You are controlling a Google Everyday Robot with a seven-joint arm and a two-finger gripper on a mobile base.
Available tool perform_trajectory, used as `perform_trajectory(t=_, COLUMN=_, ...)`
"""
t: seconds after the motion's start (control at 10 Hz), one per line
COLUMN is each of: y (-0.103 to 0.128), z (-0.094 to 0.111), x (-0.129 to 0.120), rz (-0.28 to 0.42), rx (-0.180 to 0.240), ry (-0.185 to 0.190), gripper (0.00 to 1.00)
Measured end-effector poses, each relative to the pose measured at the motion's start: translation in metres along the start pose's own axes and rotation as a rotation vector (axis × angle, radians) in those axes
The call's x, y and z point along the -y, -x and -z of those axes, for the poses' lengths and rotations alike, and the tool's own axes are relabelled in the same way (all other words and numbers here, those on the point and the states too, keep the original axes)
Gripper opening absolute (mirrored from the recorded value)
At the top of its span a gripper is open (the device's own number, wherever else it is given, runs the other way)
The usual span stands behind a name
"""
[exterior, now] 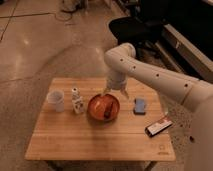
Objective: Place the pepper on the white sponge
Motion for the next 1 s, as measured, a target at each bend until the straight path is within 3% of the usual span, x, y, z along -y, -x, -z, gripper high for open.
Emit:
perform_trajectory(t=0.5, y=0.003, z=-0.056, x=0.018, rz=0.060, rx=0.059, ry=0.000, gripper=0.80)
perform_trajectory(t=1.0, y=-0.003, z=-0.095, x=0.038, rz=0.101, rx=0.098, ry=-0.008, gripper=0.80)
